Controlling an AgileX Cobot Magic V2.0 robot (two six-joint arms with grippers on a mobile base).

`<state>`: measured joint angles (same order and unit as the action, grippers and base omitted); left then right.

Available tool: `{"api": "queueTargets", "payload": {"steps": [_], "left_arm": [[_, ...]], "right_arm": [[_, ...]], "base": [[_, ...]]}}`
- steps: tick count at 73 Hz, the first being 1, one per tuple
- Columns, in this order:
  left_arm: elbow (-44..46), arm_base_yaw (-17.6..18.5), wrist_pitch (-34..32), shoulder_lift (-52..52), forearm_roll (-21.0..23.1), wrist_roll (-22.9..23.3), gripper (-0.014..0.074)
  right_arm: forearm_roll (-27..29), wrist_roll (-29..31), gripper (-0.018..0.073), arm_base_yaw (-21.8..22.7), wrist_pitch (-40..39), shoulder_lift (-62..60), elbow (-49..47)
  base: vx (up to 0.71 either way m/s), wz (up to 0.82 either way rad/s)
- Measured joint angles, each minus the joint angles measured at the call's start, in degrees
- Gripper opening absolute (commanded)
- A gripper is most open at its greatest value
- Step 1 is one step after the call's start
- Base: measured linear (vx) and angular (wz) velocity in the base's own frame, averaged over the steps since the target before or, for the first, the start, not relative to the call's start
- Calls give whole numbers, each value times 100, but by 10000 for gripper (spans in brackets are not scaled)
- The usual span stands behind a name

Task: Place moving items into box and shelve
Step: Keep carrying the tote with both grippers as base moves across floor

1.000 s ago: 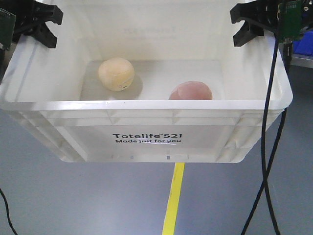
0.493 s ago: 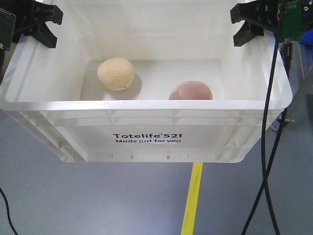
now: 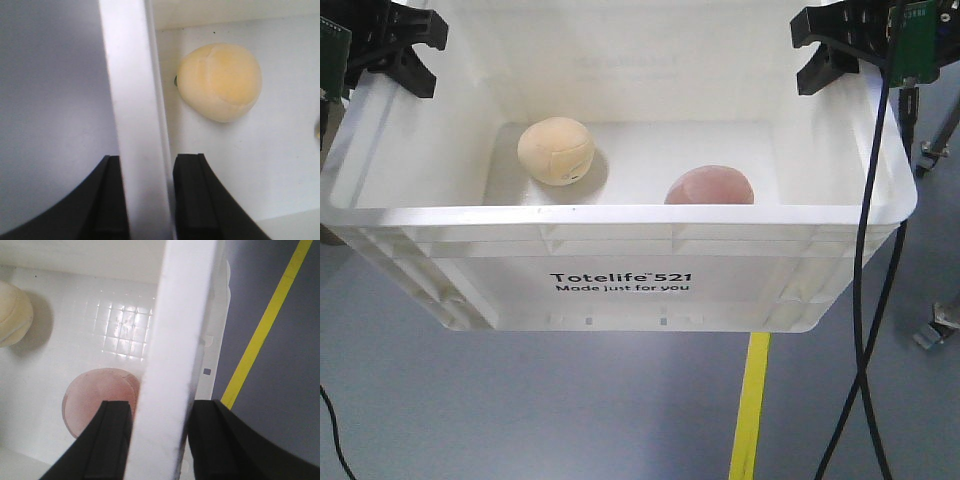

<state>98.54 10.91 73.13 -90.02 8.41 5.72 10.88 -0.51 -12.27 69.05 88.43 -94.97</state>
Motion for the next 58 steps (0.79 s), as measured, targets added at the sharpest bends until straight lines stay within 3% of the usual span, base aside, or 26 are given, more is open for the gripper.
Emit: {"api": "queueTargets", "payload": {"steps": [58], "left_arm": [[0, 0, 0, 4, -24, 0, -17]], "right_arm": [[23, 0, -11, 0, 0, 0, 0]], "base": [[58, -13]]}}
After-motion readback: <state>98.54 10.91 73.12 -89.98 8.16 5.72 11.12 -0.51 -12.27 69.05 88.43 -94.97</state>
